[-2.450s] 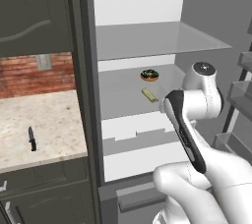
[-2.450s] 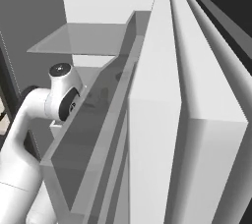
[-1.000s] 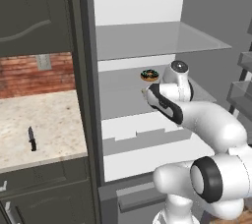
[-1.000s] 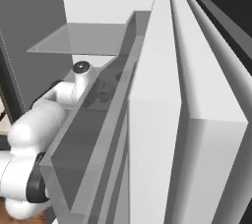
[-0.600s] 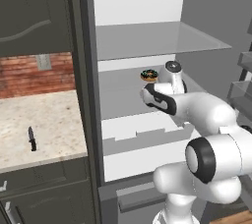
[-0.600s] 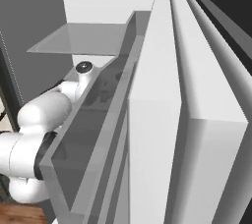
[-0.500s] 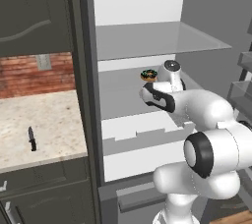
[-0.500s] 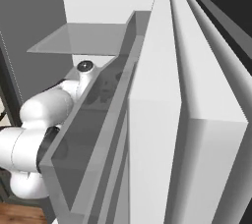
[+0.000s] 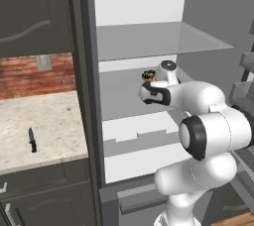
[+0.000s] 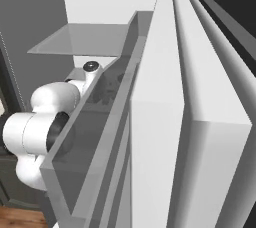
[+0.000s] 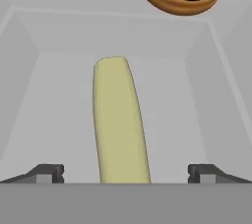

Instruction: Retrieve the butter from the fridge and place it on a plate on the dining table. Then retrieve the butter knife by the fridge and place it near the plate.

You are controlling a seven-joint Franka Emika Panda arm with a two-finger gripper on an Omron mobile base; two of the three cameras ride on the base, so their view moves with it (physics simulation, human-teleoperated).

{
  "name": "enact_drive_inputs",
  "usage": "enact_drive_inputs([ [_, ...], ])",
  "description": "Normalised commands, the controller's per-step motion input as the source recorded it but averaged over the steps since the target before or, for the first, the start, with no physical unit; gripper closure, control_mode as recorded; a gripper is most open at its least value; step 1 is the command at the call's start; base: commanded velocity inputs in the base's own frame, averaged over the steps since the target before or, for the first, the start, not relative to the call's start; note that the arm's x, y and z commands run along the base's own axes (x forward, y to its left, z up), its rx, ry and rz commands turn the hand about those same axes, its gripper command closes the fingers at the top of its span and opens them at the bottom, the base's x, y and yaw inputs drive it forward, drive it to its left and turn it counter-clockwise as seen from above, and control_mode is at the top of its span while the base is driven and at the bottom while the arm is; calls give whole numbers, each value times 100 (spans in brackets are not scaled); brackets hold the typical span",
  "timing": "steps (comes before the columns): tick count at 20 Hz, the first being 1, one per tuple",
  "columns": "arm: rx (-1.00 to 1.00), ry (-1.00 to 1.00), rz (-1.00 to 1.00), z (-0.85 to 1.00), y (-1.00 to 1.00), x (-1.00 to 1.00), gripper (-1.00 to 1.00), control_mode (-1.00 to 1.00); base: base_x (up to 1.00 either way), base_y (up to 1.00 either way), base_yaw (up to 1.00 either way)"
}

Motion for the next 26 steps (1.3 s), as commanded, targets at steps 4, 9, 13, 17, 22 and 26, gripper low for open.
enact_drive_inputs([
  [4,0,1,0,-16,7,21,-100,-100,0,0,0],
  [9,0,5,0,-28,3,19,-100,-100,0,0,0],
  [13,0,4,0,-36,0,12,-100,-100,0,0,0],
  [17,0,4,0,-22,0,0,100,-100,0,0,0],
  [22,0,3,0,-26,0,0,100,-100,0,0,0],
  [26,0,0,0,-3,1,0,100,-100,0,0,0],
])
